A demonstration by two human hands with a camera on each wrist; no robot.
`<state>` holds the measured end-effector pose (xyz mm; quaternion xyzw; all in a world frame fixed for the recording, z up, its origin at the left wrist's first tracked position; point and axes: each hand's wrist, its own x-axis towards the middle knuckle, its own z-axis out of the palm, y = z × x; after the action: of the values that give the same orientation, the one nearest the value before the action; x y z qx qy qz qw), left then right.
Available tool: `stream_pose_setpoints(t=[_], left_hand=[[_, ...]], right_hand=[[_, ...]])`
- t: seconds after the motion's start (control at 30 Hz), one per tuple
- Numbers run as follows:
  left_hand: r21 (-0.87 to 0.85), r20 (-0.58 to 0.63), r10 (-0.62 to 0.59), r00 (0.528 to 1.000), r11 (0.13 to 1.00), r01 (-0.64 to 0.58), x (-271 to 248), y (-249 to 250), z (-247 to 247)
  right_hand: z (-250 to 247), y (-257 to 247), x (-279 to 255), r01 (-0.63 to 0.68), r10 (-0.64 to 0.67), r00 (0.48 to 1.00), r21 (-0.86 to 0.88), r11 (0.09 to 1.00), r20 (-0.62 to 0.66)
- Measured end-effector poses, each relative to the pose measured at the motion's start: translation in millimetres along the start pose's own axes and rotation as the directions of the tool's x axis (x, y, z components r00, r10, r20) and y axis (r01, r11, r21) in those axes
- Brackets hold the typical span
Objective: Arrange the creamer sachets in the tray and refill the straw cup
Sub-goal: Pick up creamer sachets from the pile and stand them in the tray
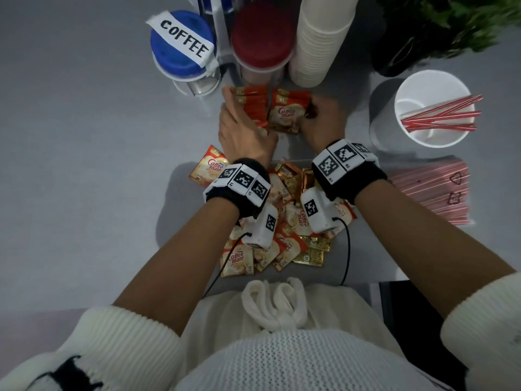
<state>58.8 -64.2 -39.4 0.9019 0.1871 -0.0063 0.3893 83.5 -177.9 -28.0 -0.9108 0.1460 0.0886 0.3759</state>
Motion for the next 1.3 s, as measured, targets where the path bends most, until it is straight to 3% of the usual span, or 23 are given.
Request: stream_pose_setpoints(t=[0.1,0.3,0.6,0.87,1.0,1.1,1.2,1.3], left_hand=[[-0.051,-0.022,0.011,1.000,0.999,-0.012,1,-3,1],[-0.079,-0.023,0.036,0.999,0.996,-0.037,2,-6,5],[-0.101,-0.035,0.057,0.998,0.993,-0.061,4,-10,5],[-0.401,0.098,-0.022,0.995,0.914,0.060,4,-16,-22],[-0.225,0.014,-0.059,0.998,0.973,0.061,5,-41,-49],[0.026,0.044,-0.076,0.996,0.997,0.075,8,-63,-59],[0.271,0.110,-0.103,0.989,0.960,0.070,2,-71,-62],[0.392,0.124,-0.079,0.989,0.919,0.024,-6,-72,-59]], right_hand=[[6,-3,-3,0.002,-0.005,0.998,-0.057,0.998,-0.062],[11,-13,-12,-0.144,0.160,0.981,0.142,0.979,-0.108],[19,-25,-23,-0.168,0.156,0.985,0.252,0.953,0.068],[-7,-25,-29,-0.111,0.114,0.993,0.178,0.978,-0.007],[-8,-31,-36,-0.020,0.041,0.995,0.213,0.977,-0.093],[-4,-35,-47,0.123,-0.103,0.985,0.151,0.981,-0.136],[5,-35,-57,0.224,-0.215,0.973,0.126,0.966,-0.080],[13,-31,-66,0.274,-0.283,0.957,0.124,0.954,0.060]])
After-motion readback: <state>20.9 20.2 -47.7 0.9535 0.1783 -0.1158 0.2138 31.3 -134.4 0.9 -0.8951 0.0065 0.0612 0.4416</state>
